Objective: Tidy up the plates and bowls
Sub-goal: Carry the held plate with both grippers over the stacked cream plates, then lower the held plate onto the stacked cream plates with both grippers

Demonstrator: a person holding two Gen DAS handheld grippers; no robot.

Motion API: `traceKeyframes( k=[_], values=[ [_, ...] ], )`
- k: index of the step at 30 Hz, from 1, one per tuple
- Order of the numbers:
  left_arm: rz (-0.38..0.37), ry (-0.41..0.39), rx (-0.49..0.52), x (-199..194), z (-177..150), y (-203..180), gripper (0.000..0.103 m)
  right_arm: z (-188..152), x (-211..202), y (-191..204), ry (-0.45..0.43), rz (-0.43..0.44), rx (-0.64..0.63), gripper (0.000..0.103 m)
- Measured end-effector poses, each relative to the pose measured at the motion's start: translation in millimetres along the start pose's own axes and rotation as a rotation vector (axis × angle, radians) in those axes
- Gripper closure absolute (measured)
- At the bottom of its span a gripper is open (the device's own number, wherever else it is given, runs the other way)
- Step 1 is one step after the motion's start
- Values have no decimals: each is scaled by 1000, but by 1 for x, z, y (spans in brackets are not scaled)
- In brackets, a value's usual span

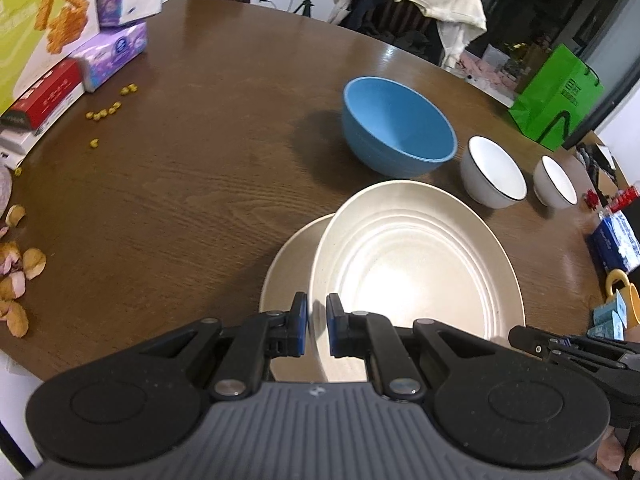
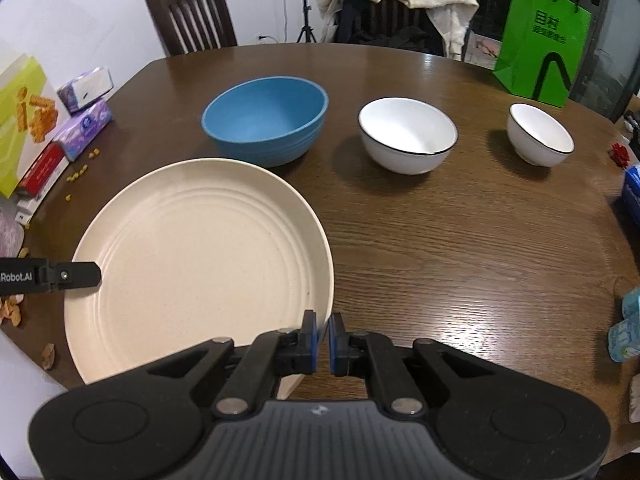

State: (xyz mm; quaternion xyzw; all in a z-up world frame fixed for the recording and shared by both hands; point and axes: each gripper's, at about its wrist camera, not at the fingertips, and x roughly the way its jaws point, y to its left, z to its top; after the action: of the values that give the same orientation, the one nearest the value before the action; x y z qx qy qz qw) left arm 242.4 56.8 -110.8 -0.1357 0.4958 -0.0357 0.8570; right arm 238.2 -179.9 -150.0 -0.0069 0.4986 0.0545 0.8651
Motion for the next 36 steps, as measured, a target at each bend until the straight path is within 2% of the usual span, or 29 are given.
traceKeyframes(
  k=[17,28,36],
  values=[
    [54,31,-42,17,-9,24,93,3,26,26,40,19,-84,97],
    [81,69,4,34,-10,17,93,6,32,29,28,-20,-138,97],
    [117,97,37,39,-9,10,93,6,37,34,55,-51,-165,96]
  ],
)
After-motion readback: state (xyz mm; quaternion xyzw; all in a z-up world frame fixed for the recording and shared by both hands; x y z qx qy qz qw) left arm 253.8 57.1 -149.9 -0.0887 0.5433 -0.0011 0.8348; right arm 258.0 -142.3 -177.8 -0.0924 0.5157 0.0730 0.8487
